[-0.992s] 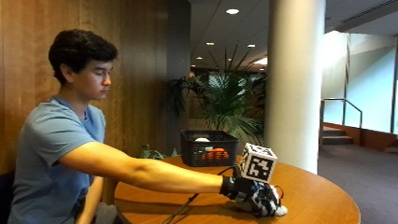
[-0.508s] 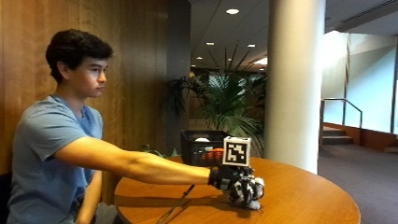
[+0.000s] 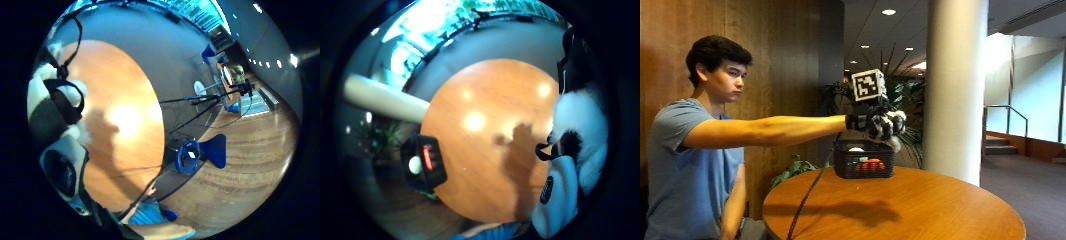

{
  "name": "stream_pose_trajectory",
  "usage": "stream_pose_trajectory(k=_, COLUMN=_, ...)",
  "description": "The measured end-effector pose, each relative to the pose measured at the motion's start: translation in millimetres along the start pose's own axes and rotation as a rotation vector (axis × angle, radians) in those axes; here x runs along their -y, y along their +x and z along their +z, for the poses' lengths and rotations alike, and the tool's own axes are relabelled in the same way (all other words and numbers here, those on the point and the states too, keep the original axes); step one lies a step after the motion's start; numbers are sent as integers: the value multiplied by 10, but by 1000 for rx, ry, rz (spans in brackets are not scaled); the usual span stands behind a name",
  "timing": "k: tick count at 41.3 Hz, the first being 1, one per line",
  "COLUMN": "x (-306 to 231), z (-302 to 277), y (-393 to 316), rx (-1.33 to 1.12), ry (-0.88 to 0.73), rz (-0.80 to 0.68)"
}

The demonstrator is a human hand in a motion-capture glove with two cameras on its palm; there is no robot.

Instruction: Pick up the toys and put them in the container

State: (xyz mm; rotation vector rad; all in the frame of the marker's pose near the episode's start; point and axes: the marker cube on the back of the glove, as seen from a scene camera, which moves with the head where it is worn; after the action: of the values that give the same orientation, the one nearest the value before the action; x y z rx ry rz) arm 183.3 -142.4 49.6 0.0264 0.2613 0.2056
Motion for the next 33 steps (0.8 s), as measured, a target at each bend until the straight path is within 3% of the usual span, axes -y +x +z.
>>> stream_pose_trajectory(k=10, x=-158, z=-851, y=-534, rx=33, ry=88, rz=19)
stream_pose_trajectory(k=14, x=-281, z=-1147, y=-1053, rx=141, ry=116, rz=-80)
stream_pose_trajectory(k=24, x=-530, z=-1589, y=-2196, rx=98, ry=173, rz=-219)
stream_pose_trajectory(k=33, x=-858, z=-1638, y=-3283, rx=152, ry=184, rz=-372)
